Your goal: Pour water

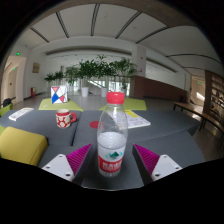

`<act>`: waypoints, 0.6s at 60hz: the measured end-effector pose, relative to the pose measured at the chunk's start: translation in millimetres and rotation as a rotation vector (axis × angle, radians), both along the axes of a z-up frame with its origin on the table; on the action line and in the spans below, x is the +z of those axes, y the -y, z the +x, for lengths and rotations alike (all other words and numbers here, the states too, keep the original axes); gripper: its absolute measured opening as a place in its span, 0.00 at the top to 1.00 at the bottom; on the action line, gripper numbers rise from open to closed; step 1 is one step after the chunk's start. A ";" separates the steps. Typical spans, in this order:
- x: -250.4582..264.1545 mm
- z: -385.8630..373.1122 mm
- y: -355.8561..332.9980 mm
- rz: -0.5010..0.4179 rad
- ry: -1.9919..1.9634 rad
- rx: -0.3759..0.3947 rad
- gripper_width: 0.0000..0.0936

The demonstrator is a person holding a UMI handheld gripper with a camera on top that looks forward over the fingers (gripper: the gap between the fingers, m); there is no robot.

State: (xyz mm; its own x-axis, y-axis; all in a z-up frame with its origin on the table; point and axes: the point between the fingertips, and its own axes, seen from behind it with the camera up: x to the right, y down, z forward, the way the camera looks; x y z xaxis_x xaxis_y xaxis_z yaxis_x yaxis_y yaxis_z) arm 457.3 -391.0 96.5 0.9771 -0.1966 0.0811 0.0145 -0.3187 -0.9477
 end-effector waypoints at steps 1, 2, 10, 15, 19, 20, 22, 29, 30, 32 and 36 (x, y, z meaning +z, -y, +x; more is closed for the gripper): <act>-1.7 0.4 -4.7 0.002 0.004 0.002 0.11; -2.6 0.3 -8.6 0.006 0.007 0.005 0.11; -14.4 4.9 -40.9 0.016 0.018 0.003 0.25; -12.8 8.6 -49.9 0.032 0.028 -0.005 0.43; -12.3 8.5 -55.3 0.029 0.042 -0.007 0.51; -11.8 8.6 -55.2 0.029 0.044 -0.009 0.55; -12.5 9.2 -54.6 0.028 0.045 -0.012 0.57; -10.9 10.2 -54.7 0.008 0.066 -0.032 0.61; -8.7 11.6 -55.2 0.006 0.079 -0.035 0.61; -1.8 16.1 -56.6 0.007 0.110 -0.048 0.61; 18.2 28.9 -58.4 0.010 0.195 -0.080 0.61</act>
